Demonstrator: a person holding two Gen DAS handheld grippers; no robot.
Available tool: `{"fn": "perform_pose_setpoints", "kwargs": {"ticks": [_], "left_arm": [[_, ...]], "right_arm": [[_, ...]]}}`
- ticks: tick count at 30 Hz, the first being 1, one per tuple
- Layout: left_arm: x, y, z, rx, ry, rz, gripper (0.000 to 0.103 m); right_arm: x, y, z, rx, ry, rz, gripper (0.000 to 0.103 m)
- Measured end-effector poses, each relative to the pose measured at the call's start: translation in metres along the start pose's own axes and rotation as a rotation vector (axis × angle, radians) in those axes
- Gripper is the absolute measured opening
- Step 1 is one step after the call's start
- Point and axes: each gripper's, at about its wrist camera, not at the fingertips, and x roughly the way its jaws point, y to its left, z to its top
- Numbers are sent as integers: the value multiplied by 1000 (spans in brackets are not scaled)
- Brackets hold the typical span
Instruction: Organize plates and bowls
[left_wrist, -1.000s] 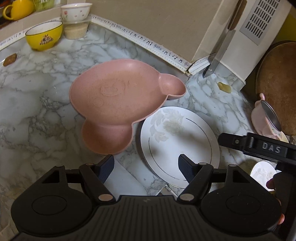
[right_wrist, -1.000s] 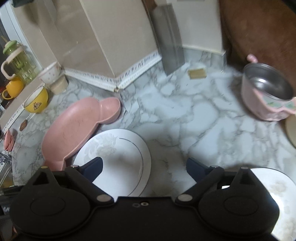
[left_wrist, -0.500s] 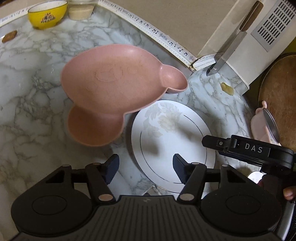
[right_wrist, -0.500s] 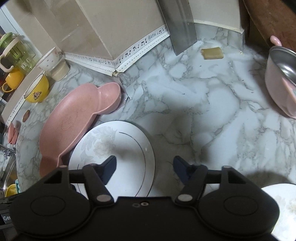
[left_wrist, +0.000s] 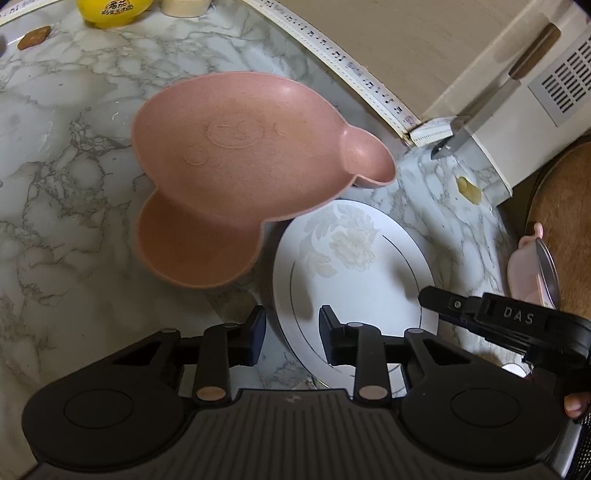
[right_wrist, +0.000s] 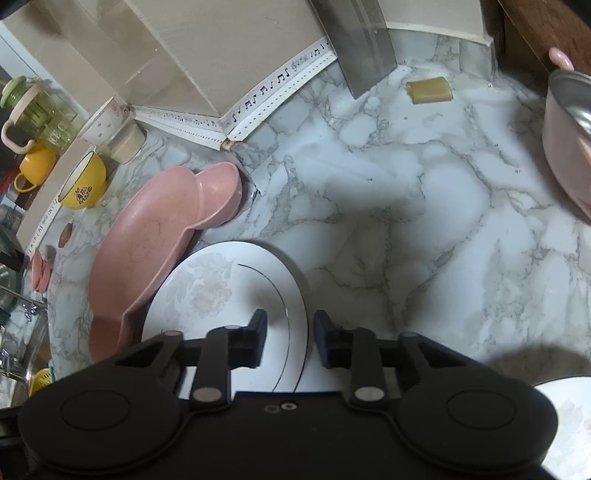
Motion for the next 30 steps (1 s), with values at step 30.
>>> {"fn": "perform_pose_setpoints", "kwargs": {"ticks": [30], "left_arm": [[-11,-7,-3,11,-22,-62,11]], "right_arm": [[-27,-16,-22,59,-76,21,9]]}}
